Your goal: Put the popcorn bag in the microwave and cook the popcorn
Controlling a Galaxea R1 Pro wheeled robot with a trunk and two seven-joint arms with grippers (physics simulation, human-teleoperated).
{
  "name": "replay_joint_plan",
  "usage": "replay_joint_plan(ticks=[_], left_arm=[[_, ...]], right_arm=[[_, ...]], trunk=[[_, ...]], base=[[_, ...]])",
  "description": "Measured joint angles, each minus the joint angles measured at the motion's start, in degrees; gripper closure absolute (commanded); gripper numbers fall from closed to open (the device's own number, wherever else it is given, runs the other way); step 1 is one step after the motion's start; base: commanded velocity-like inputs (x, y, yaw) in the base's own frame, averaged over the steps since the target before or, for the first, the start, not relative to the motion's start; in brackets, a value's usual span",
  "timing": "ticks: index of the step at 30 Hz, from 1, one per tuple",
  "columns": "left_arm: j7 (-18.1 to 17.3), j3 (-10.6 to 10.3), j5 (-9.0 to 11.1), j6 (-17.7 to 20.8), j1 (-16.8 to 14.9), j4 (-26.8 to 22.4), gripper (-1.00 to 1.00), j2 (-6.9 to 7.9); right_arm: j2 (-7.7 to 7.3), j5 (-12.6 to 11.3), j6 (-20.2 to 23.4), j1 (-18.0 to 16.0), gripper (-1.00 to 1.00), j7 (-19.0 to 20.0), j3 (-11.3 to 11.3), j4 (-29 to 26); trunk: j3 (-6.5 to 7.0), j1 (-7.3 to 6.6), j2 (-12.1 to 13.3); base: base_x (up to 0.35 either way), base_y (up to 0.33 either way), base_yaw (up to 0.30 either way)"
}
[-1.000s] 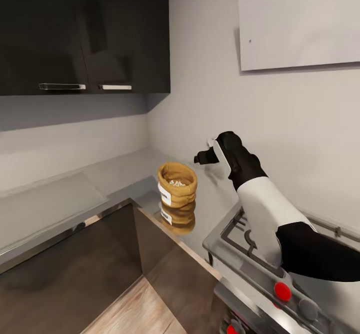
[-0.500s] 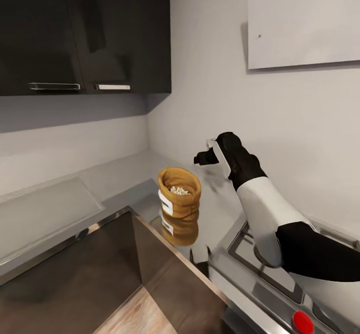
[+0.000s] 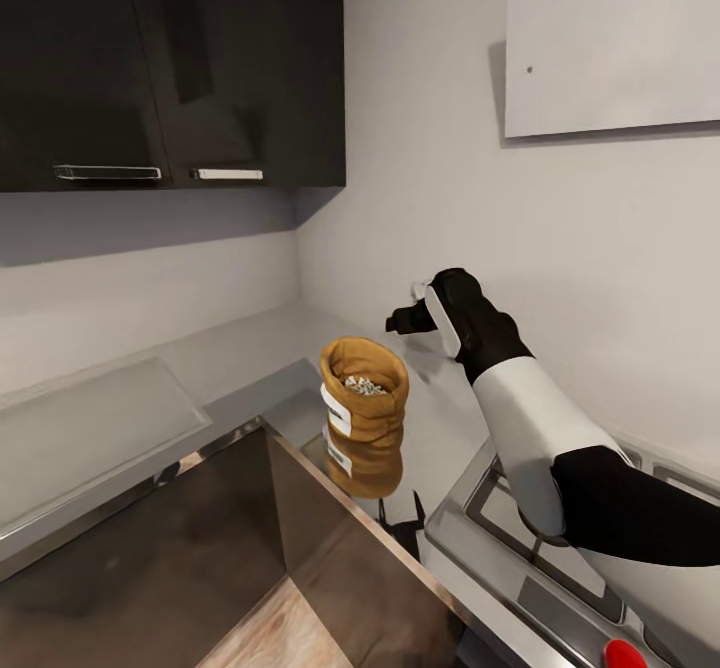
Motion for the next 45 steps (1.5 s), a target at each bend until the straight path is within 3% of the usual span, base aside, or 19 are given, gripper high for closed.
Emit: replay_joint_plan(ticks=[6, 11, 15, 23, 30, 34, 45], left_arm=[[0.0, 0.0, 0.0, 0.0, 0.0, 0.0, -1.0, 0.0], [0.0, 0.0, 0.0, -0.1, 0.0, 0.0, -1.0, 0.0], [0.0, 0.0, 0.0, 0.0, 0.0, 0.0, -1.0, 0.0], [0.0, -0.1, 0.0, -0.1, 0.0, 0.0, -1.0, 0.0], [0.0, 0.0, 0.0, -0.1, 0.0, 0.0, -1.0, 0.0], [0.3, 0.1, 0.2, -0.2, 0.0, 0.0, -1.0, 0.0], [-0.5, 0.1, 0.0, -0.1, 0.0, 0.0, -1.0, 0.0]], right_arm=[[0.0, 0.0, 0.0, 0.4, -1.0, 0.1, 0.0, 0.0], [0.0, 0.0, 0.0, 4.8, -1.0, 0.2, 0.1, -0.1], [0.0, 0.4, -6.0, 8.6, -1.0, 0.3, 0.2, -0.2], [0.0, 0.6, -16.7, 12.3, -1.0, 0.3, 0.2, -0.3], [0.0, 0.7, -17.6, 13.3, -1.0, 0.2, 0.2, -0.2], [-0.08, 0.8, -16.5, 13.2, -1.0, -0.9, -1.1, -1.2], [-0.28, 0.9, -17.9, 13.3, -1.0, -2.6, -0.8, -1.2]], trunk=[[0.0, 0.0, 0.0], [-0.01, 0.0, 0.0], [0.0, 0.0, 0.0], [0.0, 0.0, 0.0], [0.0, 0.0, 0.0], [0.0, 0.0, 0.0], [0.0, -0.01, 0.0]], base=[[0.0, 0.0, 0.0], [0.0, 0.0, 0.0], [0.0, 0.0, 0.0], [0.0, 0.0, 0.0], [0.0, 0.0, 0.0], [0.0, 0.0, 0.0], [0.048, 0.0, 0.0]])
